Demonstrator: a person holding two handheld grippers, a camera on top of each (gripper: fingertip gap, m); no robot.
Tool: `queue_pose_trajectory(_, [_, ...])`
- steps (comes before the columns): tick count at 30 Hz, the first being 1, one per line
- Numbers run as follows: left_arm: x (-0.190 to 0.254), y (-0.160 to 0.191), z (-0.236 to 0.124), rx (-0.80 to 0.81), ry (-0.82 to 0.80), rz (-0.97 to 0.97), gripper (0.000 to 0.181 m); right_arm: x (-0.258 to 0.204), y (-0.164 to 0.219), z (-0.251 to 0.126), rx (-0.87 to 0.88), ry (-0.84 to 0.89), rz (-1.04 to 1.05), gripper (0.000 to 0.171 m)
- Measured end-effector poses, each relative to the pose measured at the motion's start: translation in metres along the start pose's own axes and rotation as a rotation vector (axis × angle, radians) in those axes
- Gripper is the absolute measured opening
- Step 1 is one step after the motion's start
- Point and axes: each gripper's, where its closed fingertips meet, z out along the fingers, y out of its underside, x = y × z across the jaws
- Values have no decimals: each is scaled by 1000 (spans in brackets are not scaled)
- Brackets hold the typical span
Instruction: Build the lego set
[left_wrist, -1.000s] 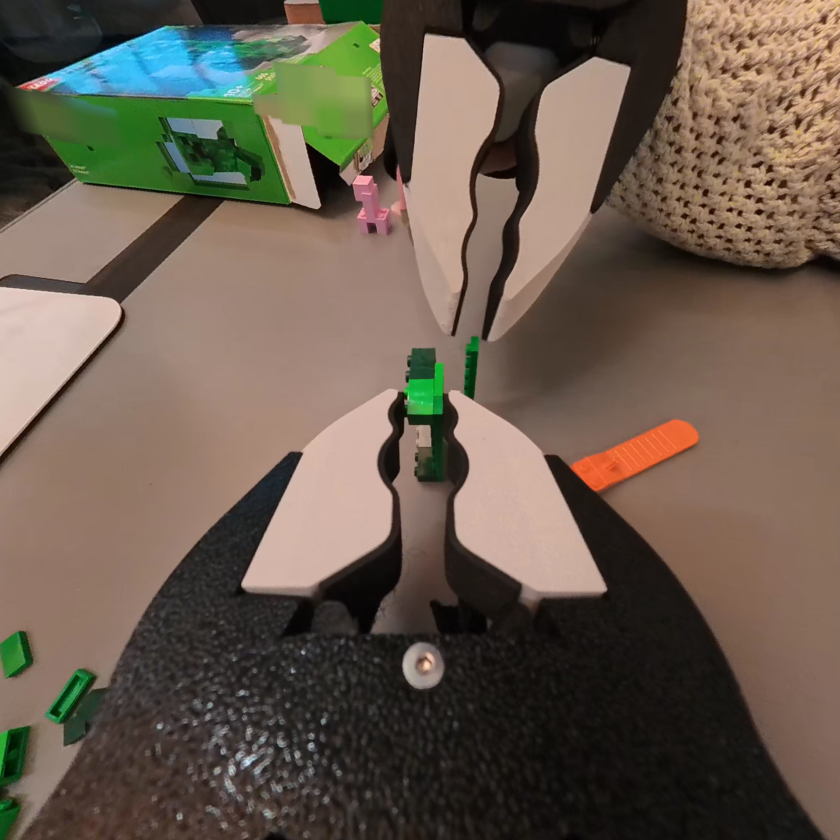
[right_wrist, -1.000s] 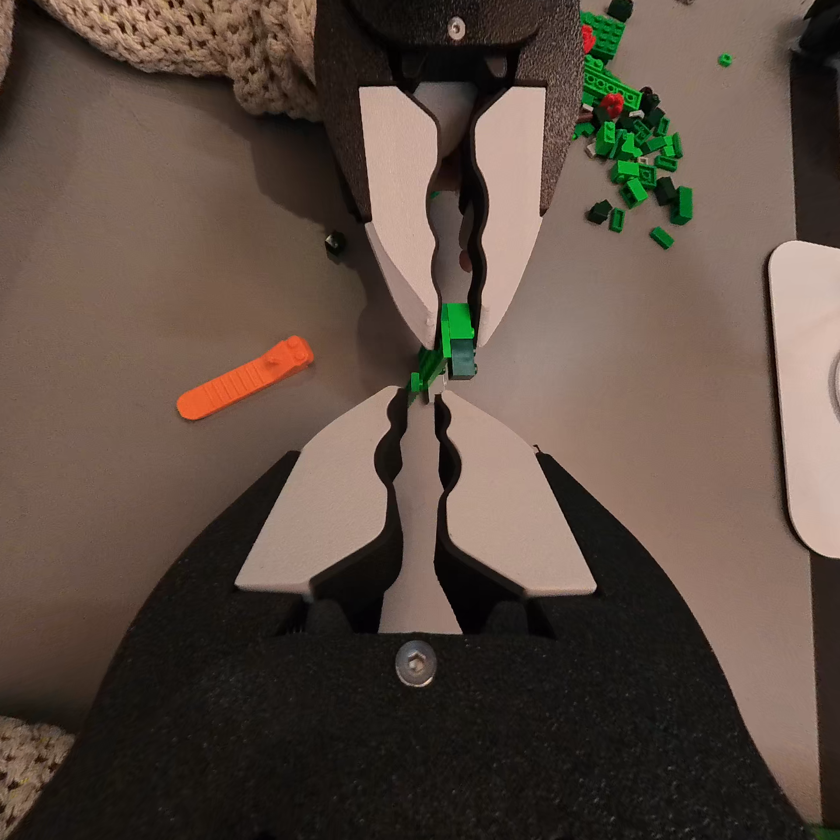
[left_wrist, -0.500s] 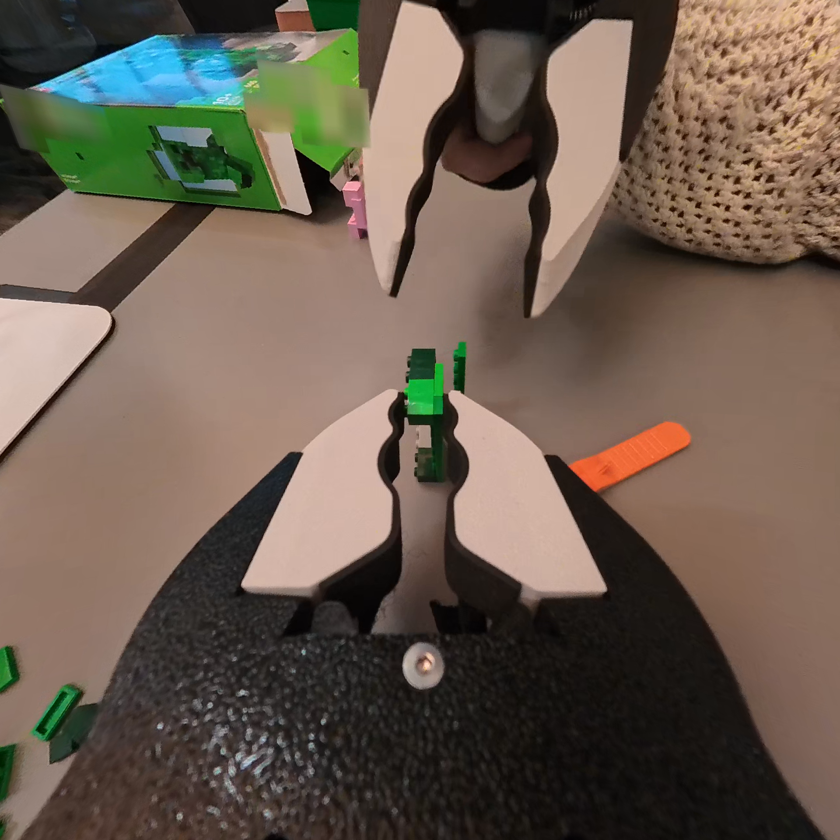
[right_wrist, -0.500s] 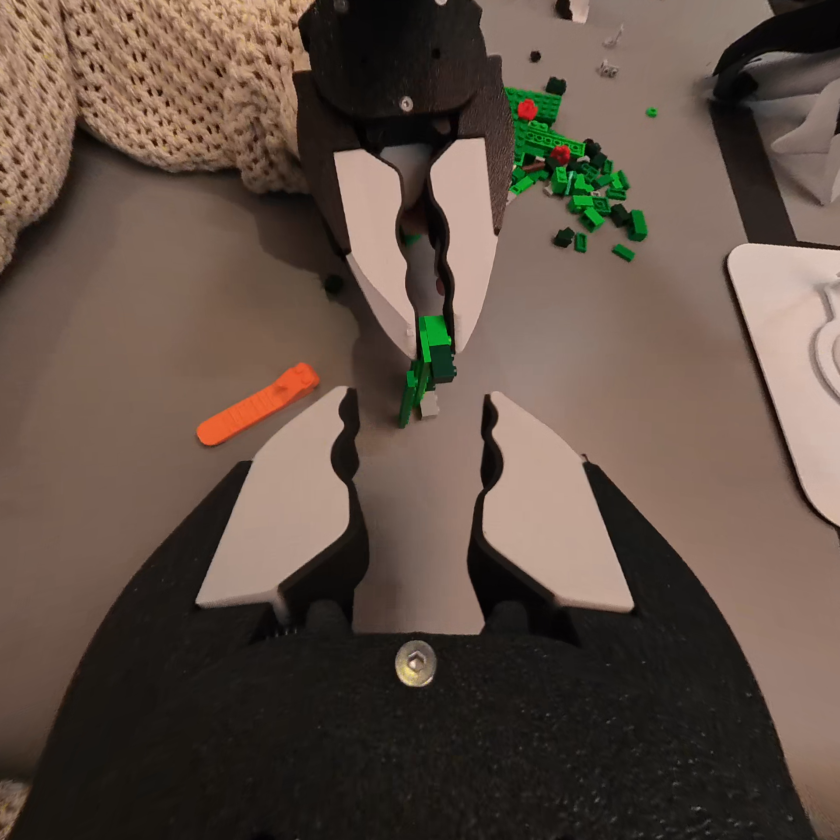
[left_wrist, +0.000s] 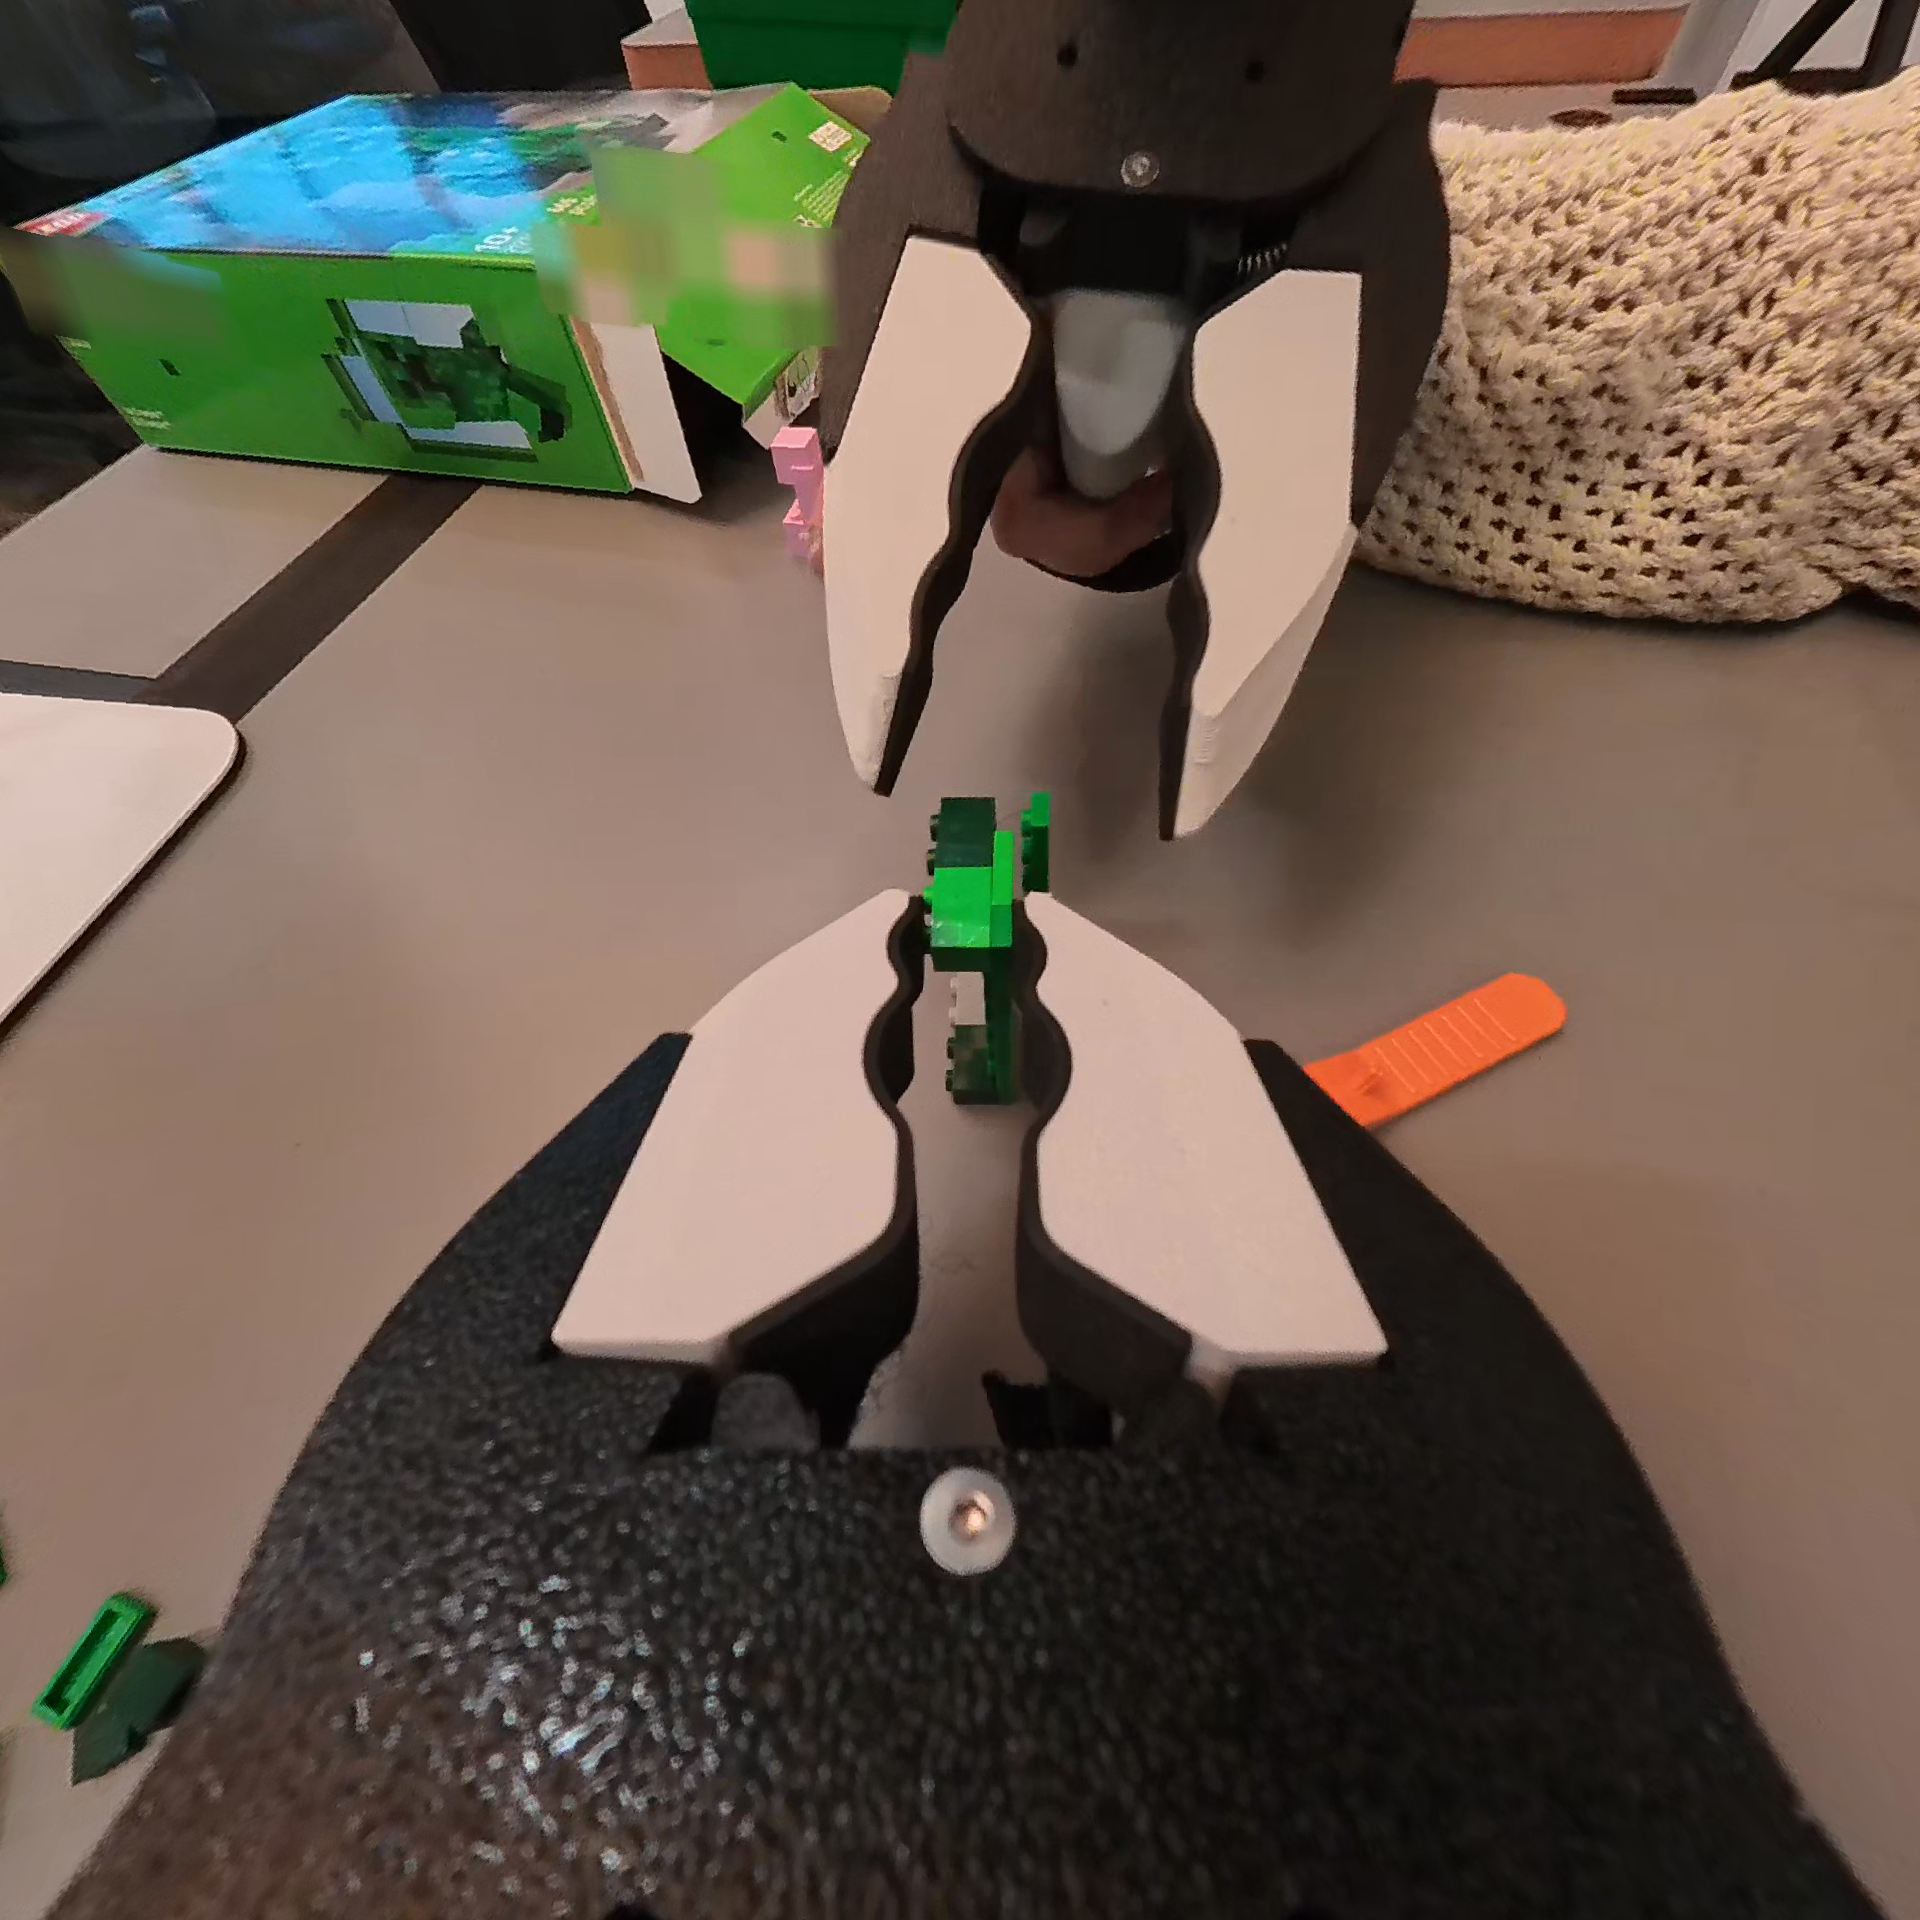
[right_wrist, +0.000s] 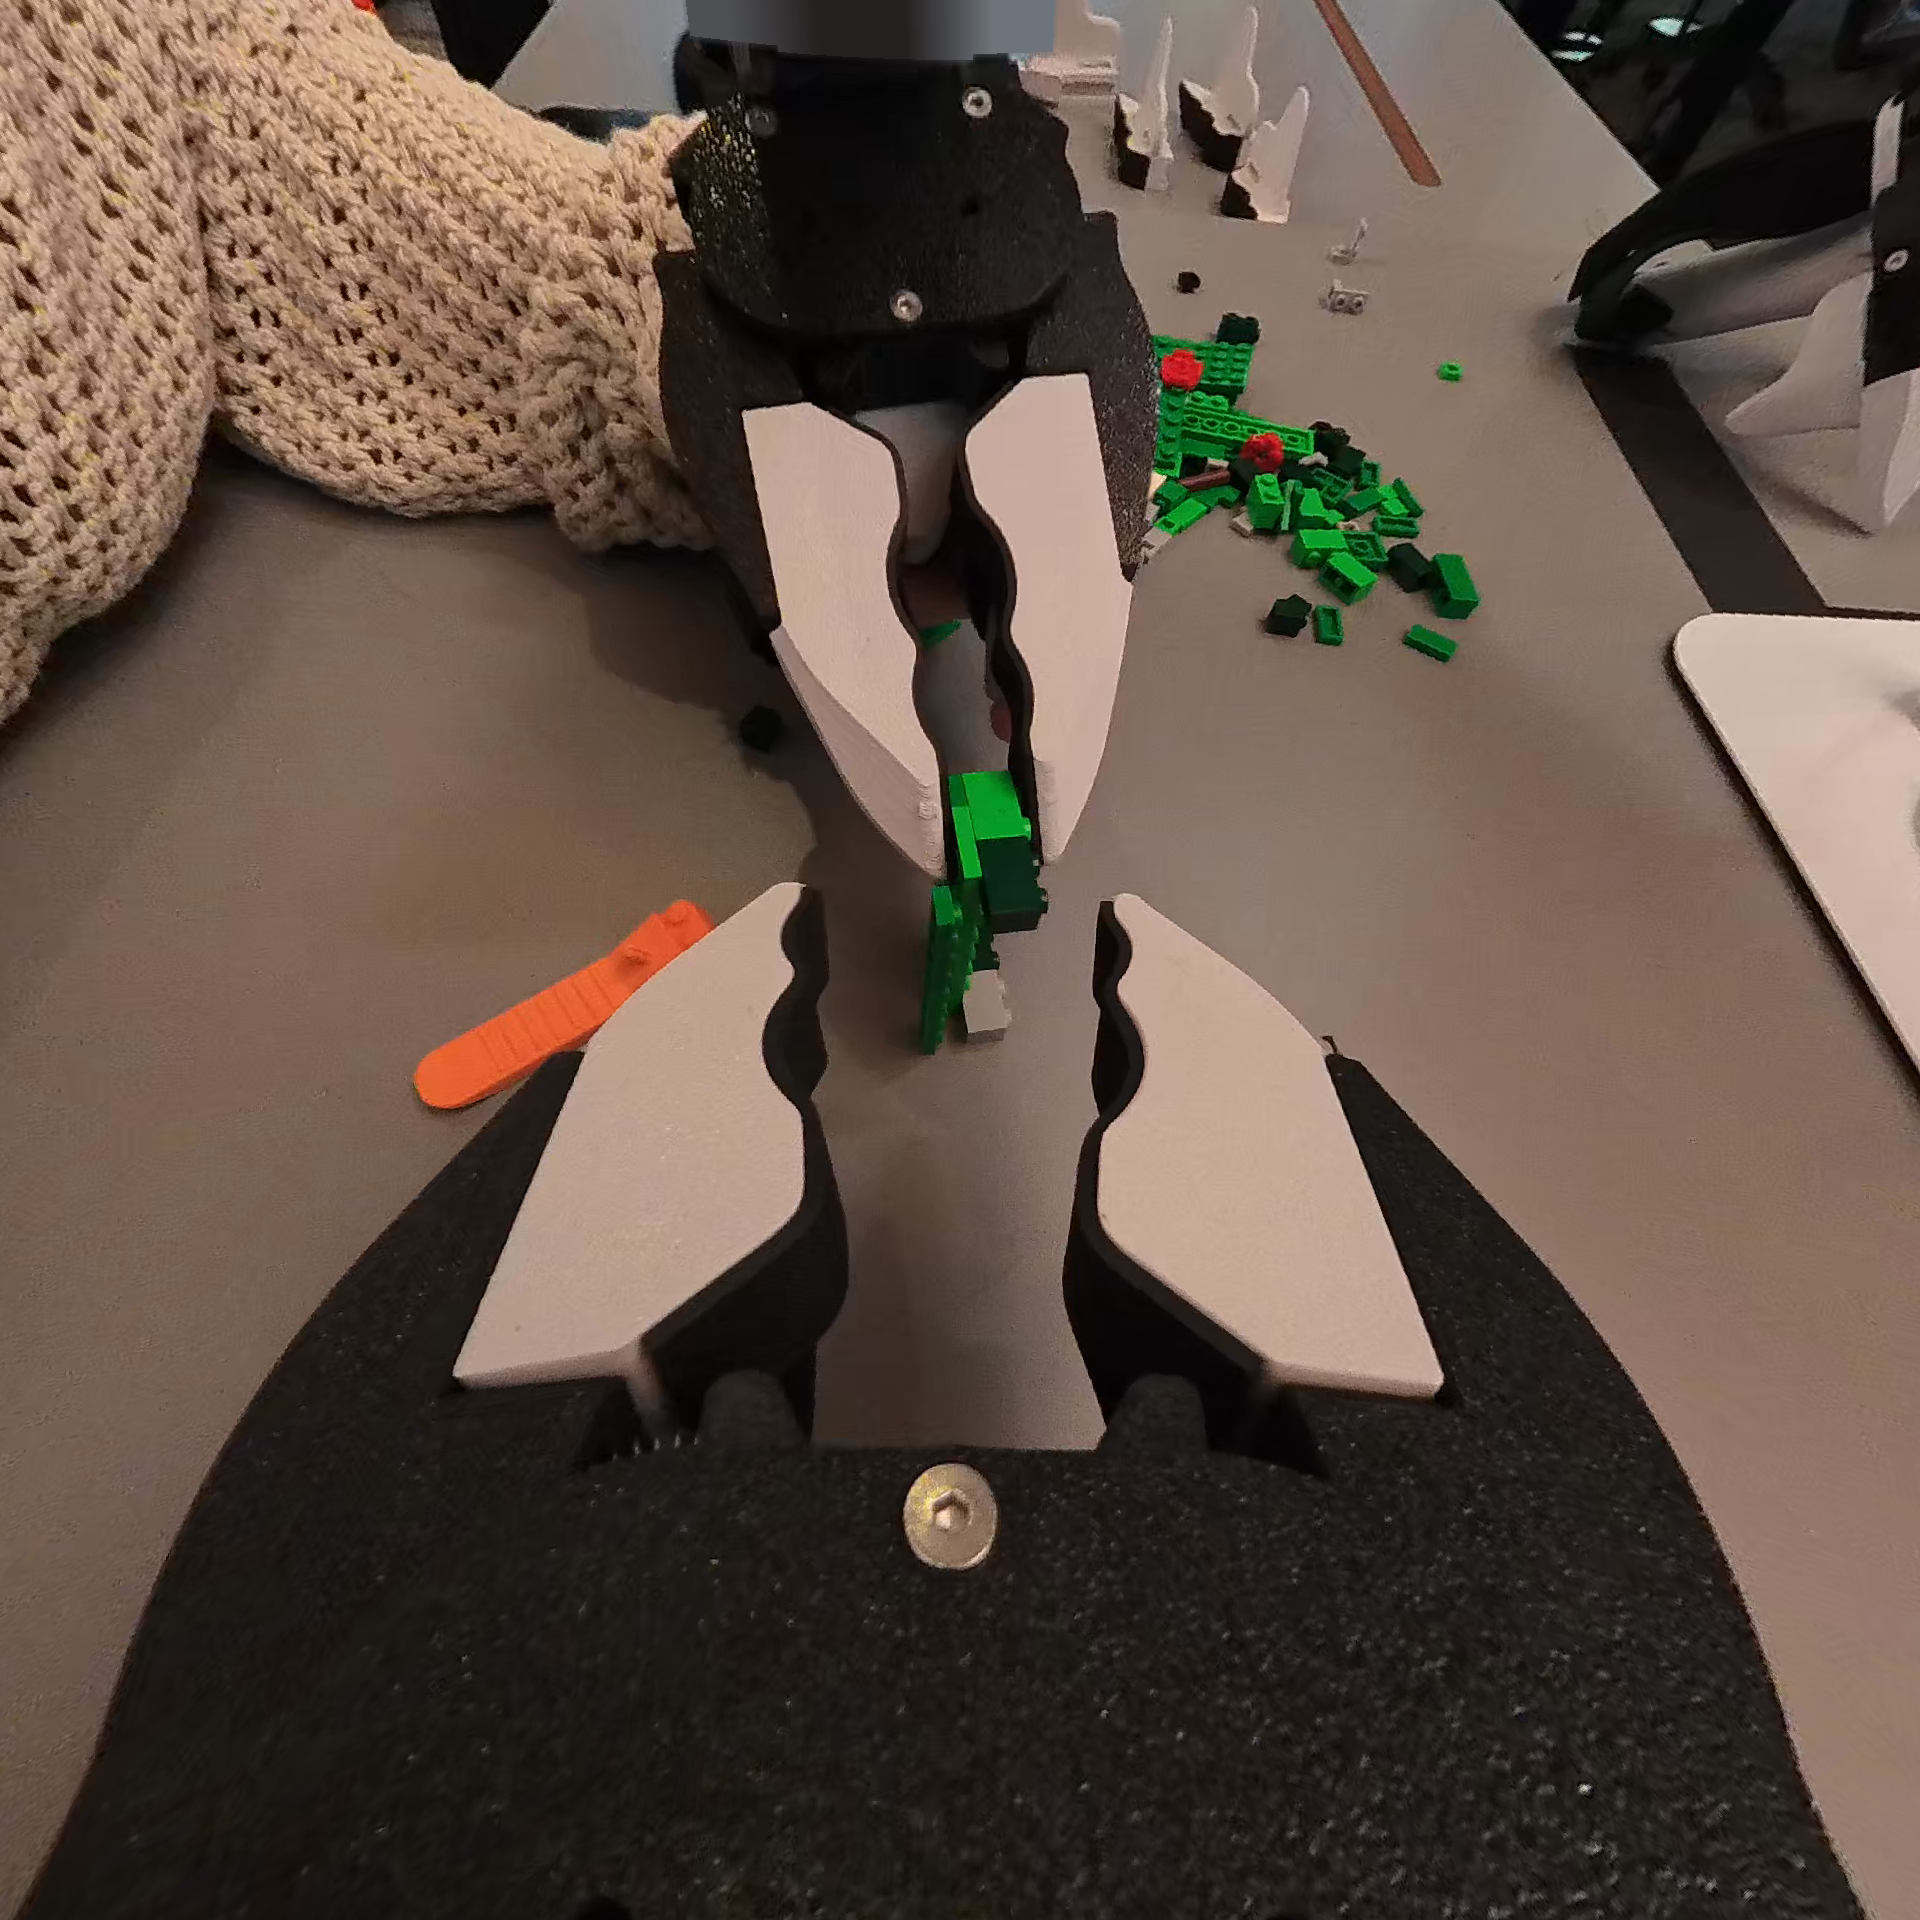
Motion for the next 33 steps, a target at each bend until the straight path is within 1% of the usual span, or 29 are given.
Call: queue_pose_trajectory(33, [4, -1, 1, -1, 12, -2, 15, 1, 2, 6, 55, -52, 0, 26])
